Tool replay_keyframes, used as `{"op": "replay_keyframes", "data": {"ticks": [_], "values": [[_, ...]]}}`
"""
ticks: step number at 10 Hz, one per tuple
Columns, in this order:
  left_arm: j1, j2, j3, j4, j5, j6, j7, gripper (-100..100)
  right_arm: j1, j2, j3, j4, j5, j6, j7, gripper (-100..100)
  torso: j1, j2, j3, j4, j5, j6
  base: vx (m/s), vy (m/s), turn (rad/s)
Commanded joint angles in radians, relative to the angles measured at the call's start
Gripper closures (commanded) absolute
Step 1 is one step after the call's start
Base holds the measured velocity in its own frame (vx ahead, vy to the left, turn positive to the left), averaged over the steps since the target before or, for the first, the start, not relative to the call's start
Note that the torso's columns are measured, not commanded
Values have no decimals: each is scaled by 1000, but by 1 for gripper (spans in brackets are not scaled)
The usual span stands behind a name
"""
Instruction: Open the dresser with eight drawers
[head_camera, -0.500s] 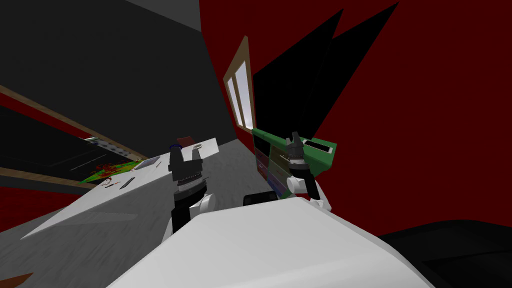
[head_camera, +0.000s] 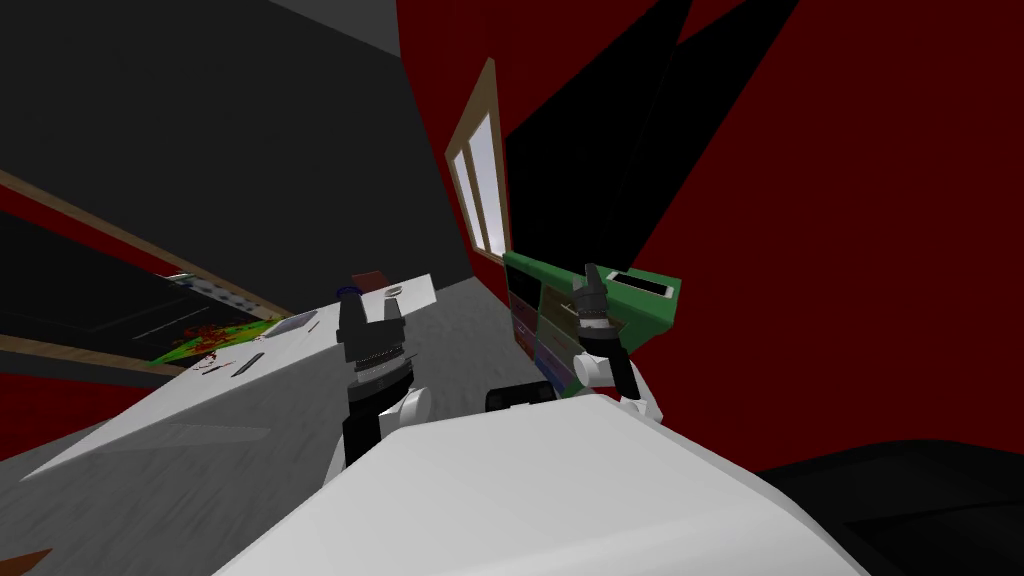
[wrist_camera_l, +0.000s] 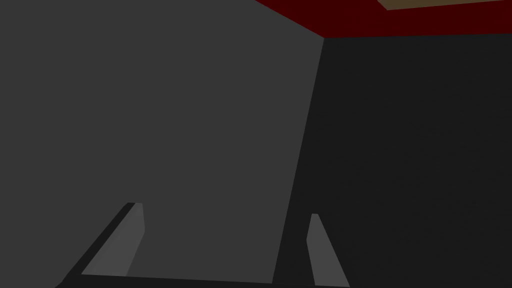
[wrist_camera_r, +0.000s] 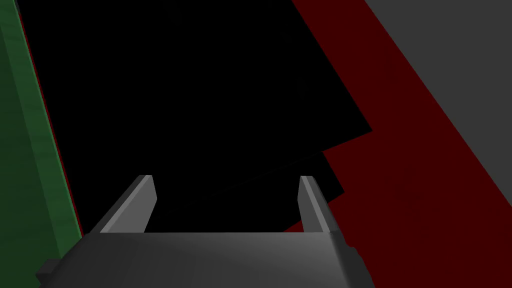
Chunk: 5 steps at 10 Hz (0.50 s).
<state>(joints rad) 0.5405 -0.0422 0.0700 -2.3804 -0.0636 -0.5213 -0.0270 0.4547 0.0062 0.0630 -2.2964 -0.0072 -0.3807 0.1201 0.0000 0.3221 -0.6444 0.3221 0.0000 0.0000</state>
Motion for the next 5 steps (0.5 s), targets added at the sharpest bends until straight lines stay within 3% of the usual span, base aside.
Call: {"op": "replay_keyframes", "data": {"ticks": [1, 4, 5], "values": [[0, 0, 0, 0, 0, 0, 0, 0, -1, 0, 0, -2, 0, -1, 0, 0, -1, 74, -147, 73, -1, 0, 0, 0, 0], [0, 0, 0, 0, 0, 0, 0, 0, -12, 0, 1, -16, 1, -9, 0, 0, -5, 292, -590, 288, -6, 1, 13, -4, 13], [0, 0, 0, 0, 0, 0, 0, 0, -33, -28, -2, -35, 8, -26, 11, -100, -15, 358, -739, 350, -17, 3, 26, 32, 7]]}}
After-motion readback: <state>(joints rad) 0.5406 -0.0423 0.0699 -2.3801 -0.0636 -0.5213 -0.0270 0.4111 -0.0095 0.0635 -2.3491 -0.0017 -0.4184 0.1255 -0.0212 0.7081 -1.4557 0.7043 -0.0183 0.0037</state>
